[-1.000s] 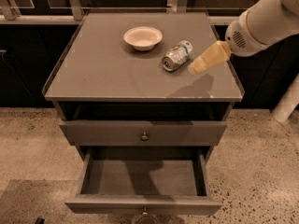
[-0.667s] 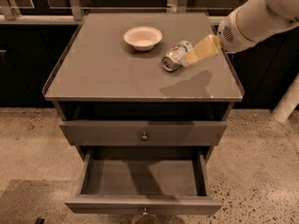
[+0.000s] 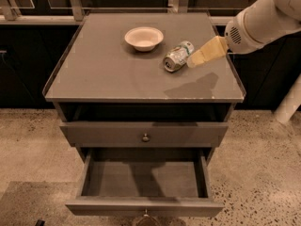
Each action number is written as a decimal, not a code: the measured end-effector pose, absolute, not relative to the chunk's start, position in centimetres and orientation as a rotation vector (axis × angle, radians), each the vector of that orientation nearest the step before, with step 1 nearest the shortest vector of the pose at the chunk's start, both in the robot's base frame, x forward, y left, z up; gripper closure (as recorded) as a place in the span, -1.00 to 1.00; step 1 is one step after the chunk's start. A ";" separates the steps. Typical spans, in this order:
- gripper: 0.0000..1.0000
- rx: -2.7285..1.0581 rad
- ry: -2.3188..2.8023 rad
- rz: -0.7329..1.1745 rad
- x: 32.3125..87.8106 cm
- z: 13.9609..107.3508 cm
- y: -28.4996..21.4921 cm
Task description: Place 7up can into middle drawer
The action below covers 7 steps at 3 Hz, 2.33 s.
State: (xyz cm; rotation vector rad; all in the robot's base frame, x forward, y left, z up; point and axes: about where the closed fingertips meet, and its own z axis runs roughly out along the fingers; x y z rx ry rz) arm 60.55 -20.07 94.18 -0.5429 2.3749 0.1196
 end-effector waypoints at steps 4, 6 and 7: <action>-1.00 -0.642 2.328 0.327 64.8 90.9 -11.3; -1.00 -0.591 2.345 0.250 67.2 89.4 -13.3; -1.00 -0.571 2.312 0.230 70.0 89.4 -13.4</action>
Offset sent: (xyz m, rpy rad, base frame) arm 0.0500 0.1011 -0.0394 0.1572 0.0292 0.1678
